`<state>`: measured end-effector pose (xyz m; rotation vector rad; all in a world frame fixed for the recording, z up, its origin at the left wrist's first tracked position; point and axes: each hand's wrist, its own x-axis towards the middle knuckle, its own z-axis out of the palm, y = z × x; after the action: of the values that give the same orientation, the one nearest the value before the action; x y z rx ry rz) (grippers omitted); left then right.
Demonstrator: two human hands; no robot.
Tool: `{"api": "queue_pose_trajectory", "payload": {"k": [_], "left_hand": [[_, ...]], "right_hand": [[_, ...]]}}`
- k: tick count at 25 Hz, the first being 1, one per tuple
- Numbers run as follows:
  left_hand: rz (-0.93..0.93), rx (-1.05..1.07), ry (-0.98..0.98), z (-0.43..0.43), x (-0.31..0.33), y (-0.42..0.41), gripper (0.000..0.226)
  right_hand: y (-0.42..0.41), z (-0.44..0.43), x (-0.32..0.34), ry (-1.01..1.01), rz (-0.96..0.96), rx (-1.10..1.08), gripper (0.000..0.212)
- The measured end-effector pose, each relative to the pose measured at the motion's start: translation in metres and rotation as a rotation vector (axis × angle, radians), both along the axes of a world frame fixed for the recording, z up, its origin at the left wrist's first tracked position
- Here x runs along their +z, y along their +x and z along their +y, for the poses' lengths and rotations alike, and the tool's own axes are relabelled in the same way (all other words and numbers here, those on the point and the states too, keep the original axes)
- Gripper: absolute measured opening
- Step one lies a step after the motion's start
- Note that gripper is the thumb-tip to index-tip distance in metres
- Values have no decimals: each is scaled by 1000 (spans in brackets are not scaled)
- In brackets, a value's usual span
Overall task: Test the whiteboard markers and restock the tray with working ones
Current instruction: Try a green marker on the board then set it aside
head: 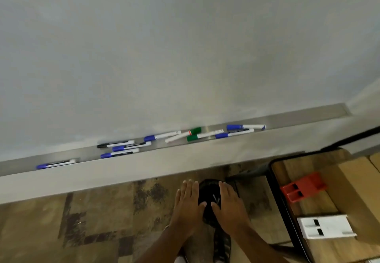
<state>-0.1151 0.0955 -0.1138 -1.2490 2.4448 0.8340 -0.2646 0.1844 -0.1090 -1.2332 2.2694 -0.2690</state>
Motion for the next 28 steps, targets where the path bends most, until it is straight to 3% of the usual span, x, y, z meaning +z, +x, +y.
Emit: {"api": "queue_pose_trajectory", "payload": {"k": [9,14,28], "left_hand": [[-21,65,-123,-50,76,35,77],[-17,109,-237,-86,93,61,73],[-85,-56,-262,-127,74,78,81]], "right_hand": [[35,-66,66,-152,73,82,71],[37,-126,97,-199,244,220,56],[26,-207,123,-120,569,597,45]]}}
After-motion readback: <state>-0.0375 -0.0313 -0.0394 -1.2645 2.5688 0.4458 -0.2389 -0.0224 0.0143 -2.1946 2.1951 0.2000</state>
